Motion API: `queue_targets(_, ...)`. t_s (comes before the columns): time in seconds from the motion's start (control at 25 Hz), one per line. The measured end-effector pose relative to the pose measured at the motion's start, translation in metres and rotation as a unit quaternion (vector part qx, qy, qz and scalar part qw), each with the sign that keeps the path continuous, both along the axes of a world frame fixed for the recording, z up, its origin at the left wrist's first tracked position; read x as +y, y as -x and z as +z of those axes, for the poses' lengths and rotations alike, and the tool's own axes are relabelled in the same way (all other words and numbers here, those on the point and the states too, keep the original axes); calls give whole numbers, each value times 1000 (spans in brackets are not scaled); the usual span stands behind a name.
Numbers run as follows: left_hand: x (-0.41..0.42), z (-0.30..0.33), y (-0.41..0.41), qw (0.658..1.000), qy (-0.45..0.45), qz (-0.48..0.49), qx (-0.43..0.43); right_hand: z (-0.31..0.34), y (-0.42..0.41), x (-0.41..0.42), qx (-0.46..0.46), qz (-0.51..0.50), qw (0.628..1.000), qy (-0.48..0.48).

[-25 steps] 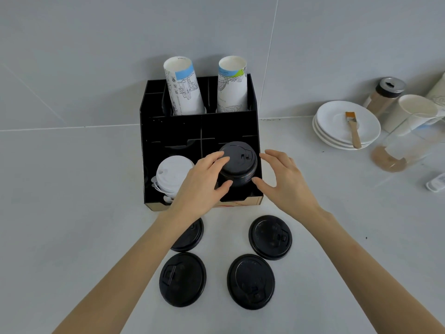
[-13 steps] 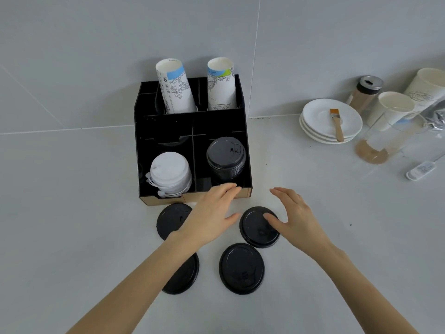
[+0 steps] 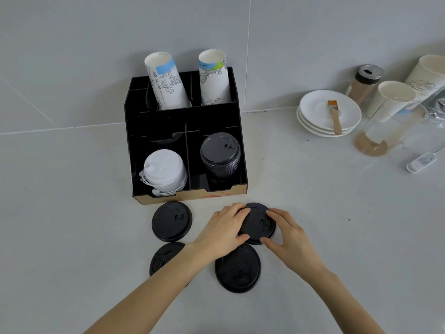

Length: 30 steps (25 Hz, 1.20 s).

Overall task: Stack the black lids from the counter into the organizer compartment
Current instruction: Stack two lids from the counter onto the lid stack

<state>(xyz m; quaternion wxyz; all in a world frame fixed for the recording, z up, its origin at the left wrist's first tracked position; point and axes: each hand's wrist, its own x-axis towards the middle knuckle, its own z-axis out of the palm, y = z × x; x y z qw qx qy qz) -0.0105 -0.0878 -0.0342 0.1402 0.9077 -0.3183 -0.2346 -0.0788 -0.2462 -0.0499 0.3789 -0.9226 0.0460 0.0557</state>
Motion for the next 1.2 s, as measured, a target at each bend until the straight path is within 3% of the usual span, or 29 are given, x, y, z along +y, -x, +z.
queue_targets(0.28, 6, 3, 2, 1000, 18, 1, -9, 8, 0, 2, -16, -1, 1000, -11)
queue_targets(0.88, 48, 55, -7, 966, 205, 112, -112, 68, -35, 26, -118, 38, 991, -43)
queue_targets(1.2, 53, 73, -48, 955, 215, 151, -138, 91, -86, 32, -146, 57, 987, -20)
